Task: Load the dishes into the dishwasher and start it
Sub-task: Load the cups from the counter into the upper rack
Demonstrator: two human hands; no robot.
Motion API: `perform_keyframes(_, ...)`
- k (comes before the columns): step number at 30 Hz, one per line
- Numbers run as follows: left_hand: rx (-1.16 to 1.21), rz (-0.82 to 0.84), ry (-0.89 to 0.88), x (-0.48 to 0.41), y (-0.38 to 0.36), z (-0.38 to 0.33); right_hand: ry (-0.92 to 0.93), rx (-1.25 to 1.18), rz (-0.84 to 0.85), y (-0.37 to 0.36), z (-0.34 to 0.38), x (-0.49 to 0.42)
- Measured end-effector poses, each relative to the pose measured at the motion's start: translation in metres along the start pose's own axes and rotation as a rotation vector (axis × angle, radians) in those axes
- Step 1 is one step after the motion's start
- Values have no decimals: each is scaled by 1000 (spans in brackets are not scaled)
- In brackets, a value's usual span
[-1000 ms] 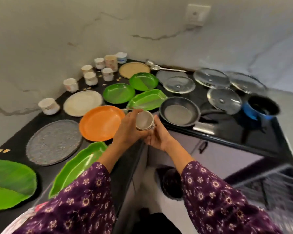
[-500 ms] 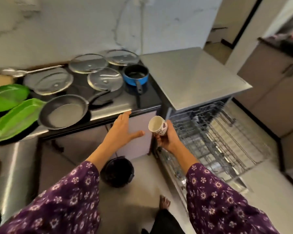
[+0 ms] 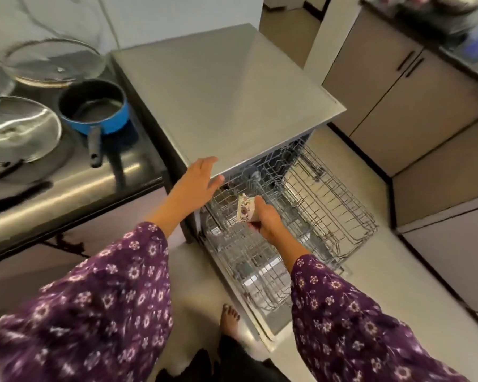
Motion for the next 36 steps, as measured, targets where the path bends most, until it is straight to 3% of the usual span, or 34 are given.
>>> perform_keyframes(4,-72,20,-57,-36,-14,11,107,185,-35,5,12,-40)
perform_keyframes(8,-179,66,-196,-74,-28,7,325,592,-51,-11,31,-79)
perform_keyframes(11,-235,139,-263,-89,-45,13,422,839,38,-35,34,-111)
perform_keyframes(18,-207,98,-268,-94,-53,26,493,1181,187,-84,20,-160)
perform_keyframes(29,-260,3,-348,-95,-56,30,435,1343,259,-114,-12,-200)
perform_keyframes(36,-288,-26,-372,-95,-60,33,538,1370,248,-127,-10,-208)
Point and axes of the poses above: each hand's wrist, its own x-axis away from the middle knuckle, its own y-axis out of the back of the hand, z = x × y, the point moved 7 cm from there along -x, towards the middle knuckle
